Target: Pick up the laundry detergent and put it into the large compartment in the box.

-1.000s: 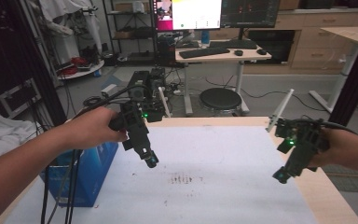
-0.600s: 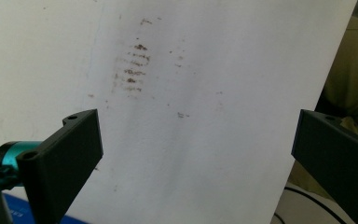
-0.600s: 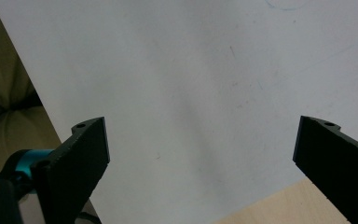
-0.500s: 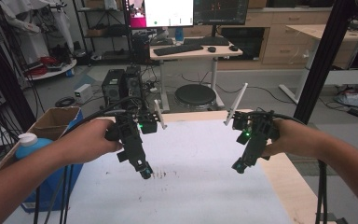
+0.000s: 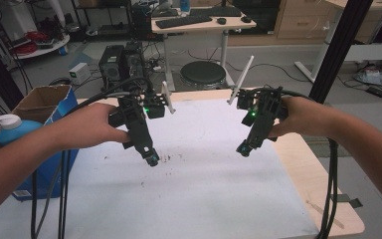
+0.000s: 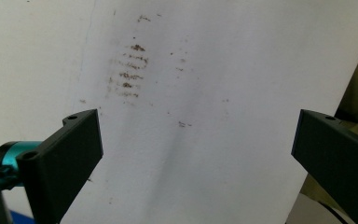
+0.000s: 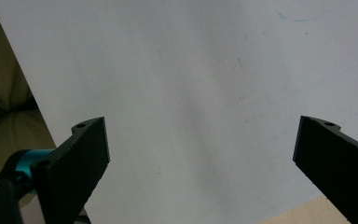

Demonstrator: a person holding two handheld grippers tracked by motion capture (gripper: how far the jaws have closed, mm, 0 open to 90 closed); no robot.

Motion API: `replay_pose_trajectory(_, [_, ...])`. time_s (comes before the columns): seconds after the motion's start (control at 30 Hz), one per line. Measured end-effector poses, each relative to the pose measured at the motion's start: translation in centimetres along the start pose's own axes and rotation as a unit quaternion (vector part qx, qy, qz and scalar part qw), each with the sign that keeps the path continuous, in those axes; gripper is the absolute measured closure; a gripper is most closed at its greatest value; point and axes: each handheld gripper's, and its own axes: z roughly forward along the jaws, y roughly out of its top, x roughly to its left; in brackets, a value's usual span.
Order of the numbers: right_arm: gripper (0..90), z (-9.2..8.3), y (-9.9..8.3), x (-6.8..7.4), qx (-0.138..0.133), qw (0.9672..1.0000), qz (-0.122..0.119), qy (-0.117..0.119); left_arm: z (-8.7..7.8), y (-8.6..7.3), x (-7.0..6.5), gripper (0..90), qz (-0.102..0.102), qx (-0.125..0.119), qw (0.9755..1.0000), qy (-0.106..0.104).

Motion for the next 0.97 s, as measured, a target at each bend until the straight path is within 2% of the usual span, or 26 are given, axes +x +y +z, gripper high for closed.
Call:
replay_pose_trajectory(0.43, [2.6, 0.29, 0.15, 0.04, 0.003, 1.0, -0.004, 0.004, 0.28, -0.34, 0.55, 1.8, -0.011, 0.0, 0.9999, 0.0])
replay_pose_trajectory(0.97, [2.6, 0.37, 0.08, 0.13, 0.0, 1.0, -0.003, 0.004, 0.21, -0.51, 0.67, 1.8, -0.013, -0.002, 0.9999, 0.002])
